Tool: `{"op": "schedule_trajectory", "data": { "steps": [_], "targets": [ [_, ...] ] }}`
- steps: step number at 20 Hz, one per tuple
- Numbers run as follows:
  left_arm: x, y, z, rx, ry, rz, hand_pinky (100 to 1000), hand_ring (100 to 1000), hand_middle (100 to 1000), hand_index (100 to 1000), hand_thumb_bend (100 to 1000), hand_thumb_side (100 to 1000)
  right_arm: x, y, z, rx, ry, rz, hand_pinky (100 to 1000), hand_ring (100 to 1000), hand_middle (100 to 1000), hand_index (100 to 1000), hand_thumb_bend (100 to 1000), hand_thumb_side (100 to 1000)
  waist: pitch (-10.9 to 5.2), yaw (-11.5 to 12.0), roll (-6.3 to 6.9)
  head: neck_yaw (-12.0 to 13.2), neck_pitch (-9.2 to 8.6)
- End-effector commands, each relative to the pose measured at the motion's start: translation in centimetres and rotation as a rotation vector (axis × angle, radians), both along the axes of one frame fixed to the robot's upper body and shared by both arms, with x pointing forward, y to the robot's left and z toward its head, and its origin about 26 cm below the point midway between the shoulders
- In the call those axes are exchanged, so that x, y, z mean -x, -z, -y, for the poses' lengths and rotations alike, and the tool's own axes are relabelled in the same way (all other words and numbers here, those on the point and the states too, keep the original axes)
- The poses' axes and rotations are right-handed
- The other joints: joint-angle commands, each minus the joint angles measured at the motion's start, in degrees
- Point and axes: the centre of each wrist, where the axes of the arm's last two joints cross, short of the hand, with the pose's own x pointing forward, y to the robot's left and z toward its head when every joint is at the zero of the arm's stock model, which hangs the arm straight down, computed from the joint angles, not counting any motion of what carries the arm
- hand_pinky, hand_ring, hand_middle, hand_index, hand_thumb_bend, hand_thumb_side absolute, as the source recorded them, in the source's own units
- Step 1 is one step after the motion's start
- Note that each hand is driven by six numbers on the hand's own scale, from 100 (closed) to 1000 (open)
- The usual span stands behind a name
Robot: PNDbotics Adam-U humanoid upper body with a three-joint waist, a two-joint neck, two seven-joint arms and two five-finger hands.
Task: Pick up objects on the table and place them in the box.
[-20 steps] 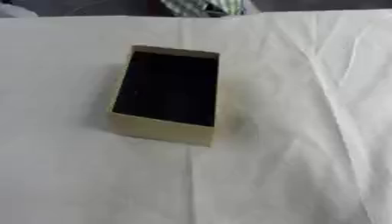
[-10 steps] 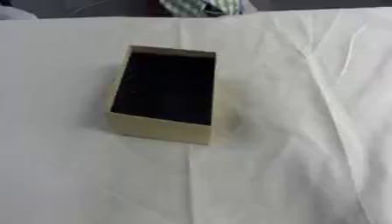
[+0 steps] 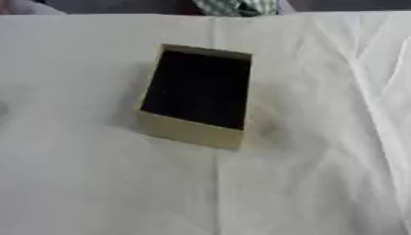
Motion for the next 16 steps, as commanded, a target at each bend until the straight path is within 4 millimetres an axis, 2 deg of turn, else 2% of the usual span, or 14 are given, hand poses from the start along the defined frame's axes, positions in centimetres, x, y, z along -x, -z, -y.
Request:
{"op": "schedule_trajectory", "data": {
  "steps": [1,10,12,16],
  "targets": [
    [0.2,-1.3,-0.6,-0.066,-0.038,0.002,740,748,662,841,769,490,0.5,-1.2,0.3,0.033,0.011,0.040,806,713,696,768,100,541,-1.48,0.0,0.17,0.7,-0.68],
    [-1.7,-2.3,-3.9,-0.102,-0.136,-0.102,754,759,677,852,773,480,0.5,-1.1,0.3,0.040,0.012,0.030,806,713,697,769,100,537,-2.60,-0.1,0.52,1.0,0.48],
    [-2.3,-2.4,-4.6,-0.106,-0.149,-0.135,756,759,673,851,744,381,0.5,-1.0,0.3,0.041,0.012,0.027,806,713,697,769,100,535,-3.13,-0.1,0.56,1.2,1.06],
    [-3.5,-2.6,-6.1,-0.119,-0.167,-0.207,763,763,676,851,749,336,0.5,-0.9,0.4,0.045,0.010,0.022,805,713,697,769,100,545,-3.94,-0.1,0.55,2.5,1.53]
  ]
}}
